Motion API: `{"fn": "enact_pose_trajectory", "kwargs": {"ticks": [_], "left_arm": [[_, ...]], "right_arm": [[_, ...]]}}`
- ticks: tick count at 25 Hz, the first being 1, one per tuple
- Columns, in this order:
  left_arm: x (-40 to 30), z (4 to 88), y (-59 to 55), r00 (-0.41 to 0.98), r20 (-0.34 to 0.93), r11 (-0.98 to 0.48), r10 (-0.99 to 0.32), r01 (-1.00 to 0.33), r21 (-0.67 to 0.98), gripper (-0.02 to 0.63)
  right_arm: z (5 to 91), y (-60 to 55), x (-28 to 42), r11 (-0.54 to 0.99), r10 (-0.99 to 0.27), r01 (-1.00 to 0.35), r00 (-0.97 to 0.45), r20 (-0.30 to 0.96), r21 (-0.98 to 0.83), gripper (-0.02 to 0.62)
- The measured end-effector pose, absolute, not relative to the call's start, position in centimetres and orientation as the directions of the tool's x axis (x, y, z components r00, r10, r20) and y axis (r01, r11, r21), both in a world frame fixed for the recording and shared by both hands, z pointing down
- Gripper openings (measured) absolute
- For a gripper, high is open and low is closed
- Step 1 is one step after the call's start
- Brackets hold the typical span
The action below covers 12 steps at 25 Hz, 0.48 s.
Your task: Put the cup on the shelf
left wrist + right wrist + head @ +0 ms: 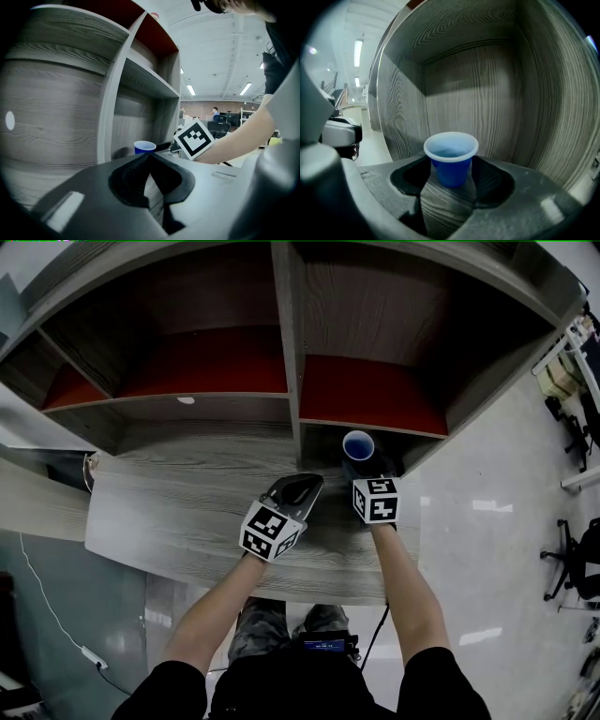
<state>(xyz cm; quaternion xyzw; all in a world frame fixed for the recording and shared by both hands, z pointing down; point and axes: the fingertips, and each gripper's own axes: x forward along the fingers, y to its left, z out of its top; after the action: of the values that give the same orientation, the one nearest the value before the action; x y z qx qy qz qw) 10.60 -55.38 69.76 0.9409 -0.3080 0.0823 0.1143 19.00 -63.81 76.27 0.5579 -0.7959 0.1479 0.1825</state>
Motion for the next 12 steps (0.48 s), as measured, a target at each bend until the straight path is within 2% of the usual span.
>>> {"fn": "enact_pose_trajectory", "kwargs": {"ticks": [4,12], "left_arm": [[10.2,69.4,-55.1,0.794,0.233,-0.78,-0.562,-0.602,0.173,0.002],[9.7,67.0,-54.1,0.79,0.245,-0.773,-0.562,-0.607,0.183,0.002]], "right_arm": [[76.5,-63.3,19.1,0.334,-0.815,-0.941,-0.319,0.485,-0.058,0.312],[74.3,-60.5,19.9,0.329,-0.794,-0.94,-0.325,0.514,-0.088,0.327]]}}
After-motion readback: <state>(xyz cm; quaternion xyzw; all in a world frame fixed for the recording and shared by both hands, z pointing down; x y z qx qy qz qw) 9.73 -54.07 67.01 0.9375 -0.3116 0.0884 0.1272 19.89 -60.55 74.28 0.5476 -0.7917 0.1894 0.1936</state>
